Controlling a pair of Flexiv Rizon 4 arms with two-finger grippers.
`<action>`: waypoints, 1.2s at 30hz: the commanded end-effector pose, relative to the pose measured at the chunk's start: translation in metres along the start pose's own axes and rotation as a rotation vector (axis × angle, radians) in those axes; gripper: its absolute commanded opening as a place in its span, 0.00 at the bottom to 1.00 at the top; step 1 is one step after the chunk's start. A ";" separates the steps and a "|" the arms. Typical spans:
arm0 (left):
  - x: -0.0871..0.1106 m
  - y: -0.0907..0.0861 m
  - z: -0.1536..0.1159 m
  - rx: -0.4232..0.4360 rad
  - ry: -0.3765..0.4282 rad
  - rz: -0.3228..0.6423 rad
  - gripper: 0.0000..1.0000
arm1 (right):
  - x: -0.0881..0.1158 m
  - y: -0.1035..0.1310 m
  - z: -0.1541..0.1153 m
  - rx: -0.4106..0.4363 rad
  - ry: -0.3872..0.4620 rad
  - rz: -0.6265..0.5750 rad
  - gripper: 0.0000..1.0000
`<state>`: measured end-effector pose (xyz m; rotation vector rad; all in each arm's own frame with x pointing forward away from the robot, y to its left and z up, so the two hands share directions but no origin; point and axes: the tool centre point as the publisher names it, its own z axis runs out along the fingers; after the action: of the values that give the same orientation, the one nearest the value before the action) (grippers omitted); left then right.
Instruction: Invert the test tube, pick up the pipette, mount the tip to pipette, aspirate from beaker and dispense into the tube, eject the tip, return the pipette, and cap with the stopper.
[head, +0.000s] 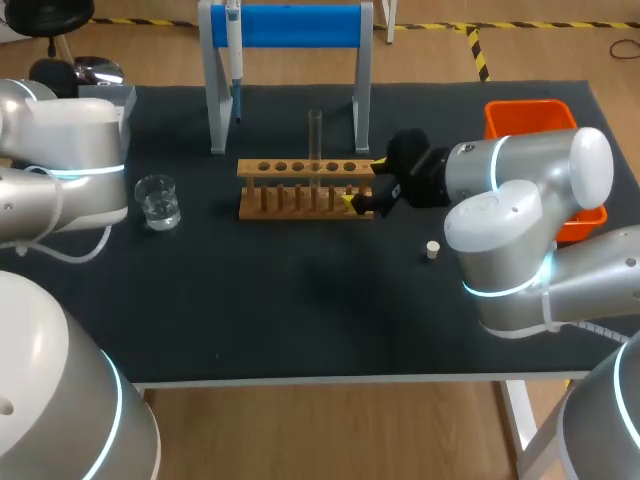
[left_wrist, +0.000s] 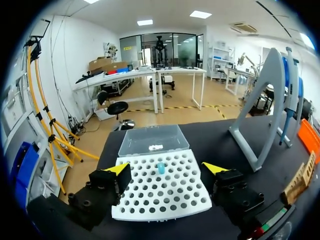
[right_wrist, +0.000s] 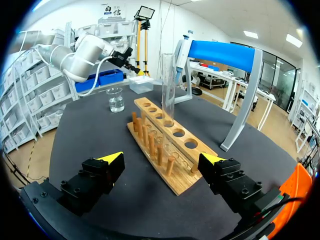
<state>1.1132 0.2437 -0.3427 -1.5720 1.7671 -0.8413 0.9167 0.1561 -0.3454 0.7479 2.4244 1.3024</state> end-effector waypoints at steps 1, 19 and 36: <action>0.001 0.000 0.008 -0.001 -0.006 -0.004 0.44 | 0.000 0.000 -0.001 0.001 0.001 0.000 1.00; 0.001 0.007 0.021 -0.011 -0.014 -0.036 0.38 | 0.000 0.000 -0.001 0.001 0.001 0.000 1.00; 0.000 0.007 0.029 -0.015 -0.015 -0.037 0.37 | 0.000 0.000 -0.001 0.001 0.001 0.000 1.00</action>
<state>1.1276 0.2434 -0.3621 -1.6233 1.7458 -0.8350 0.9167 0.1561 -0.3454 0.7479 2.4244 1.3024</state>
